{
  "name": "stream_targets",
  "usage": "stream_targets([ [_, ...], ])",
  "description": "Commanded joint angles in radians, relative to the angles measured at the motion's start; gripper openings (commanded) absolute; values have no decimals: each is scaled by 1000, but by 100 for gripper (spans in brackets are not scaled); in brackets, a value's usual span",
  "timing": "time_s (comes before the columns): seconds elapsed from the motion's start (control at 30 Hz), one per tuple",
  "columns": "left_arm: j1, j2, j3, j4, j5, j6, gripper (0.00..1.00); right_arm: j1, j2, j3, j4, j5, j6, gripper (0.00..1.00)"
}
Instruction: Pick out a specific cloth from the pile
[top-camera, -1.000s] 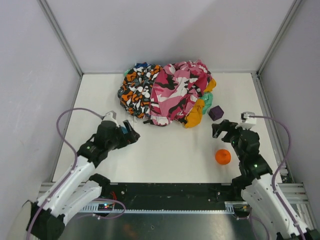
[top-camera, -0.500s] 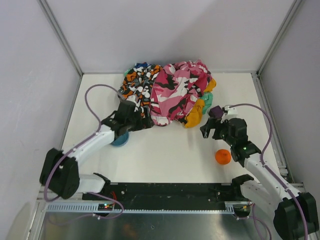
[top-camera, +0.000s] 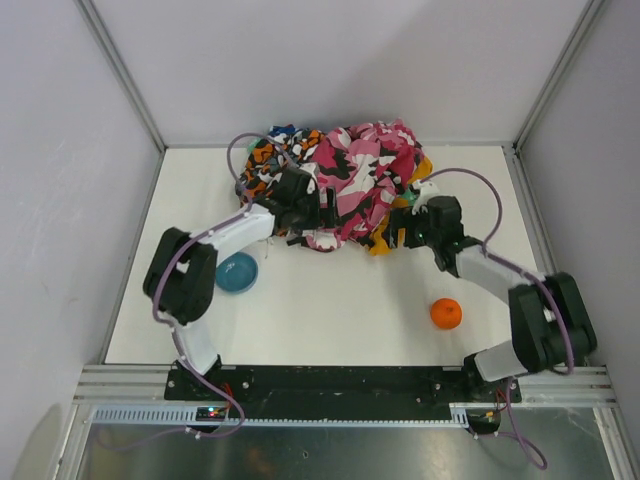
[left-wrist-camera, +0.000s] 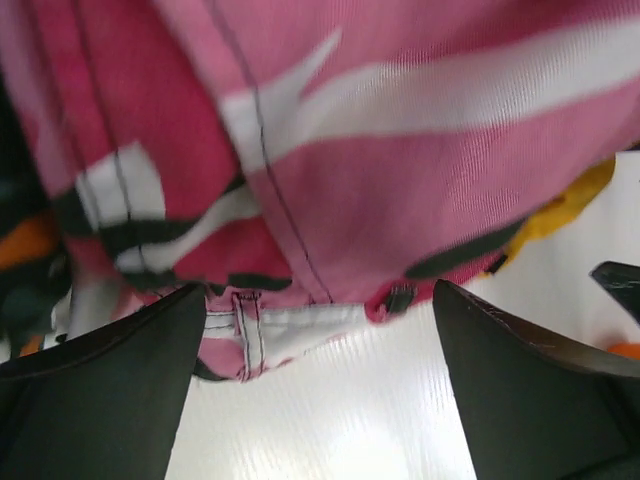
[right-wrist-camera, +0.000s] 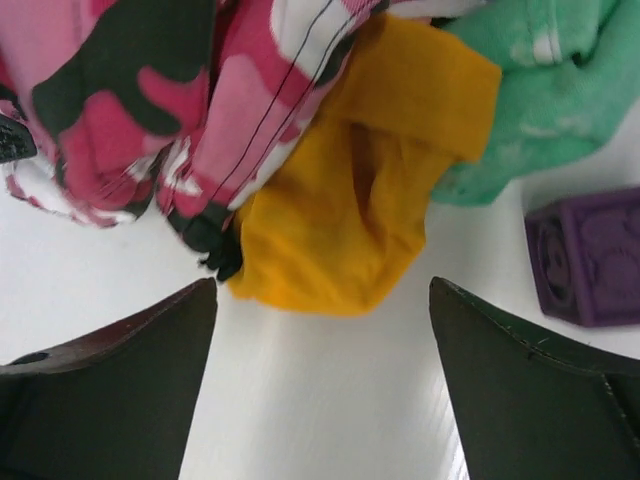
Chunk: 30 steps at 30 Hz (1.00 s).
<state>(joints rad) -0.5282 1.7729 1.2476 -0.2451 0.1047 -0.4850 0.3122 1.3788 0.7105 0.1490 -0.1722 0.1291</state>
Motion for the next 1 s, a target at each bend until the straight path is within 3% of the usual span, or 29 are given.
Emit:
stream_targets([
  [0.0, -4, 124, 144, 27, 22, 64, 100, -3, 173, 122, 60, -3, 7, 89],
  [0.13, -1, 249, 252, 27, 49, 64, 100, -3, 301, 206, 34, -27, 77, 74],
  [0.23, -1, 329, 333, 24, 37, 57, 100, -2, 315, 220, 22, -46, 101, 40],
  [0.3, 0, 380, 389, 21, 22, 53, 100, -1, 296, 222, 8, -46, 104, 25],
  [0.43, 6, 478, 494, 0, 28, 27, 100, 4, 191, 224, -39, -85, 95, 5],
  [0.63, 22, 540, 540, -9, 41, -30, 100, 14, -73, 271, -78, -196, 59, 0],
  [0.97, 28, 551, 538, -14, 47, -70, 100, 39, -296, 604, -28, -384, 64, 0],
])
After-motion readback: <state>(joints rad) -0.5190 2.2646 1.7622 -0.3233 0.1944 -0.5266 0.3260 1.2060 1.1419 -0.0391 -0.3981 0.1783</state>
